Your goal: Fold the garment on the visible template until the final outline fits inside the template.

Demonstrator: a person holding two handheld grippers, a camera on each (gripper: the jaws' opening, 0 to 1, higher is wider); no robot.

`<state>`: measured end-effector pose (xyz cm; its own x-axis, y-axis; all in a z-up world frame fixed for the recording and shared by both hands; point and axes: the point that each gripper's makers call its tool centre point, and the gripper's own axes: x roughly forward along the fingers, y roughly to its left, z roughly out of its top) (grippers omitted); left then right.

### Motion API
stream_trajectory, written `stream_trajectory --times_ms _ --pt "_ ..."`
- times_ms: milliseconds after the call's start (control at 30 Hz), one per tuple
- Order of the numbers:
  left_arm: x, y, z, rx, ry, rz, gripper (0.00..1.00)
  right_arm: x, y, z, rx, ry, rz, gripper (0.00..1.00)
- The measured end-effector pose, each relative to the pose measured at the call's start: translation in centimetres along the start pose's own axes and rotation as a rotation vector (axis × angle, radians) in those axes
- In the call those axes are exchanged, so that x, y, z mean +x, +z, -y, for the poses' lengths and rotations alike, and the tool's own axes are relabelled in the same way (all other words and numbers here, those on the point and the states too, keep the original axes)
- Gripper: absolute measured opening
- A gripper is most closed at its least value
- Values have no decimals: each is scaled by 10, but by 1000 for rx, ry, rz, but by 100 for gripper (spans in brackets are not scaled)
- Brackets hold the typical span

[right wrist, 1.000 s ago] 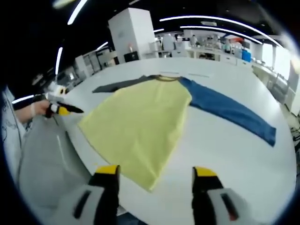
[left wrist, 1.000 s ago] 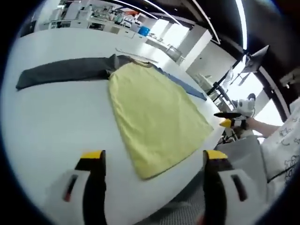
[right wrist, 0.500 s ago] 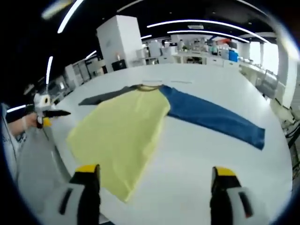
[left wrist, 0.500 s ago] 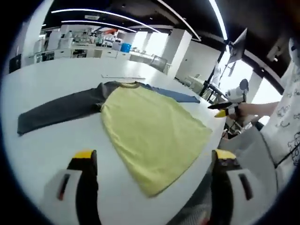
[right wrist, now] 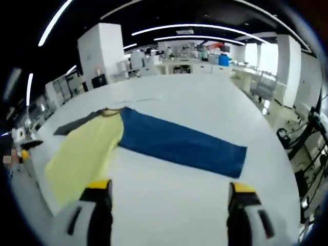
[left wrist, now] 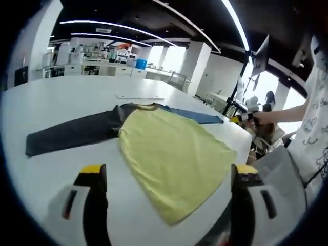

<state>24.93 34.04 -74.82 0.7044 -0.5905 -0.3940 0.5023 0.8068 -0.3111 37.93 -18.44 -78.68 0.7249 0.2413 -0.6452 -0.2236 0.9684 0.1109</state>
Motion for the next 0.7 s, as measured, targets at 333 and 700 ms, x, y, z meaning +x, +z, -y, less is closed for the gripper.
stream_trajectory --times_ms 333,700 --pt "1 0 -5 6 10 -7 97 6 9 23 68 -43 15 93" --pt "-8 -11 -15 -28 57 -32 90 41 7 70 193 -131 5 83"
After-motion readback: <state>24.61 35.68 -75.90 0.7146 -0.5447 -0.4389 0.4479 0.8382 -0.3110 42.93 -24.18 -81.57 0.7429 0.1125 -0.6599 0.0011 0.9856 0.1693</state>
